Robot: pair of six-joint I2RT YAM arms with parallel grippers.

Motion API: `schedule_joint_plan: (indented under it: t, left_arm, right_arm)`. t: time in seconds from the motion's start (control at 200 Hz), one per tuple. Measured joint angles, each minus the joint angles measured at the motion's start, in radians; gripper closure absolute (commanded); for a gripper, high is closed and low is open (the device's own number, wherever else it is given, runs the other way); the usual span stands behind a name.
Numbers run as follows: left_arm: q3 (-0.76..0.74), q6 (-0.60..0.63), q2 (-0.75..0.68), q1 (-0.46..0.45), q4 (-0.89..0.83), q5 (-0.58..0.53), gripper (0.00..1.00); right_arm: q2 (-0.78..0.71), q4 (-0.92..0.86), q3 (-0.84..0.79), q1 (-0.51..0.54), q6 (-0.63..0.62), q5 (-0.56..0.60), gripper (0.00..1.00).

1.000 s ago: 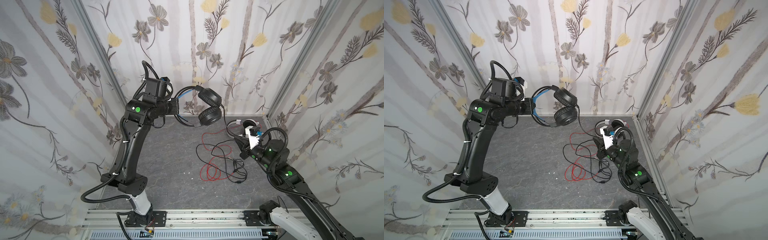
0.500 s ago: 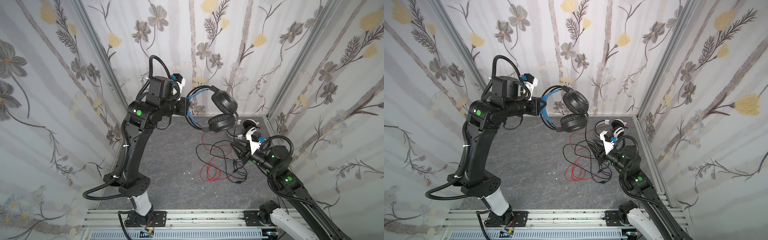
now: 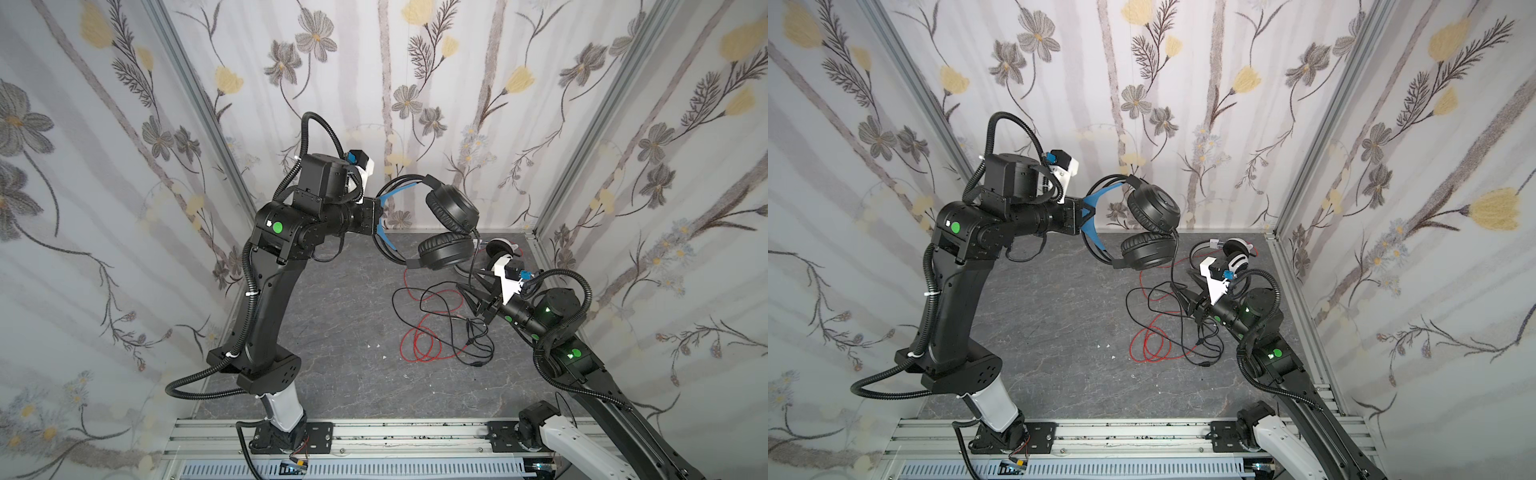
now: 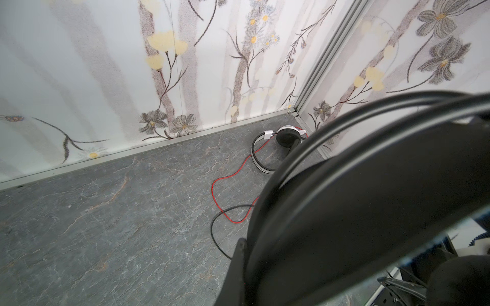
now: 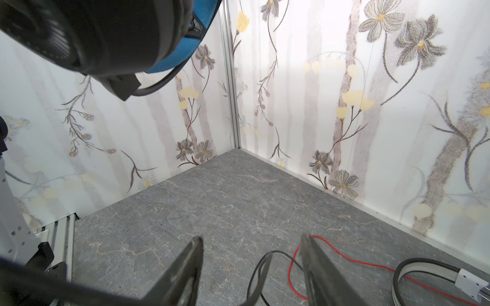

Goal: Wrap the headphones

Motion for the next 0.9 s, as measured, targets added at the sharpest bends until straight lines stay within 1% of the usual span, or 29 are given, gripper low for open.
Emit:
schedule_joint_plan:
  t: [0.07, 0.135, 0.22, 0.32, 0.465, 0.535, 0.625, 0.784, 0.899]
  left_arm:
    - [0.0, -0.003, 0.0, -0.001, 0.0, -0.004, 1.0]
    - [0.0, -0.007, 0.0, 0.0, 0.0, -0.023, 1.0]
    - [0.0, -0.012, -0.002, 0.003, 0.0, -0.066, 1.0]
    - [-0.002, -0.021, -0.003, 0.01, 0.0, -0.126, 1.0]
    - [-0.063, -0.022, -0.021, 0.014, -0.003, -0.242, 1.0]
    - [-0.123, -0.005, -0.037, 0.014, -0.002, -0.298, 1.0]
    - [-0.218, 0.016, -0.062, 0.014, -0.002, -0.364, 1.0]
    - [-0.423, 0.062, -0.129, 0.011, 0.039, -0.425, 1.0]
    - [-0.54, 0.106, -0.162, 0.004, 0.082, -0.424, 1.0]
  right_arm:
    - [0.0, 0.0, 0.0, 0.0, 0.0, -0.01, 0.77]
    - [-0.005, -0.003, 0.0, 0.0, 0.0, -0.01, 0.86]
    - [-0.021, -0.021, -0.002, 0.0, -0.001, -0.003, 0.93]
    - [-0.029, -0.075, 0.013, 0.0, -0.026, 0.074, 0.99]
    - [-0.012, -0.211, 0.116, 0.0, -0.094, 0.293, 1.0]
    - [0.005, -0.282, 0.171, 0.001, -0.144, 0.403, 1.0]
    - [0.016, -0.37, 0.229, 0.011, -0.212, 0.515, 1.0]
    - [0.014, -0.457, 0.334, 0.071, -0.328, 0.617, 1.0]
    - [0.042, -0.513, 0.407, 0.161, -0.409, 0.63, 0.98]
